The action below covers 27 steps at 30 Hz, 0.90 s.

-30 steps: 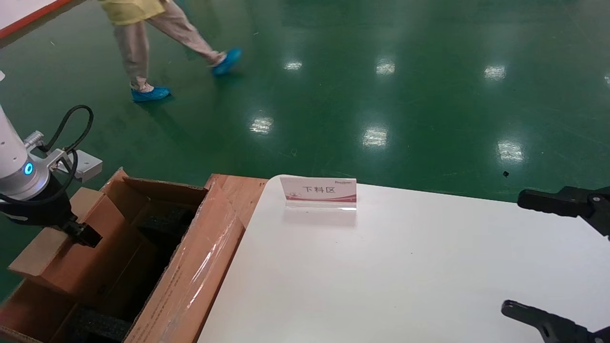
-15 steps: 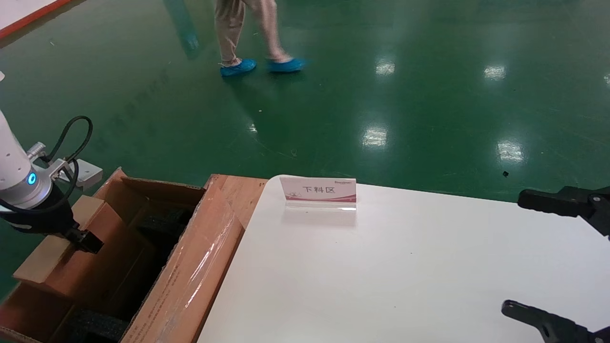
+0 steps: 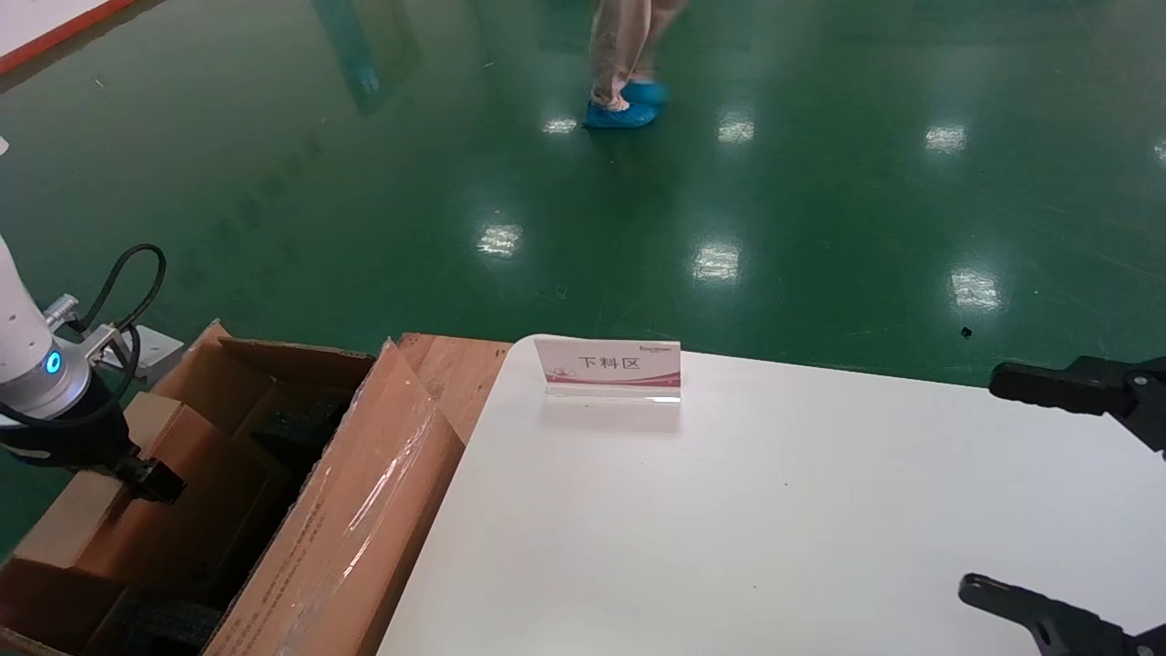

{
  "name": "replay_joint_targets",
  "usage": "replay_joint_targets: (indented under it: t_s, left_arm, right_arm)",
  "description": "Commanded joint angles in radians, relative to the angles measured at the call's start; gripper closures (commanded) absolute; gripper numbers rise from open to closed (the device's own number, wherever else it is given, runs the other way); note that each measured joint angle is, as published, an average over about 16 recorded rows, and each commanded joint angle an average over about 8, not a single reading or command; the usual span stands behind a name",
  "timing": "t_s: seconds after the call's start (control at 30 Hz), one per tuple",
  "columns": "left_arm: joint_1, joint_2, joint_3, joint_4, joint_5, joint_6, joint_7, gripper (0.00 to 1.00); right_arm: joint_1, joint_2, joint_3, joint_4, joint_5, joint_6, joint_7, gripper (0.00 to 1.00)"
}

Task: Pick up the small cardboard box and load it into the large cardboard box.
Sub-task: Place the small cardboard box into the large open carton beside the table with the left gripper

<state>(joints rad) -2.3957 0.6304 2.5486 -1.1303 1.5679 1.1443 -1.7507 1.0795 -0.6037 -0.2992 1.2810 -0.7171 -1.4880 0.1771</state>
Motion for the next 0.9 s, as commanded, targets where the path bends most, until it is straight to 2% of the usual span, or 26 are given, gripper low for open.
replay_joint_targets:
  t_s: [0.03,0.2,0.27,0.9]
  left_arm:
    - [0.006,-0.001,0.000,0.004,-0.002,-0.002,0.002,0.76]
    - [0.012,-0.002,0.000,0.008,-0.005,-0.005,0.004,0.13]
    - [0.011,-0.002,0.000,0.008,-0.006,-0.005,0.004,0.00]
    - [0.007,-0.001,0.002,0.005,-0.002,-0.001,0.003,0.00]
  right_arm:
    - [0.000,0.000,0.000,0.000,0.000,0.000,0.000,0.00]
    - [0.000,0.000,0.000,0.000,0.000,0.000,0.000,0.00]
    - [0.000,0.000,0.000,0.000,0.000,0.000,0.000,0.00]
    - [0.000,0.000,0.000,0.000,0.000,0.000,0.000,0.00]
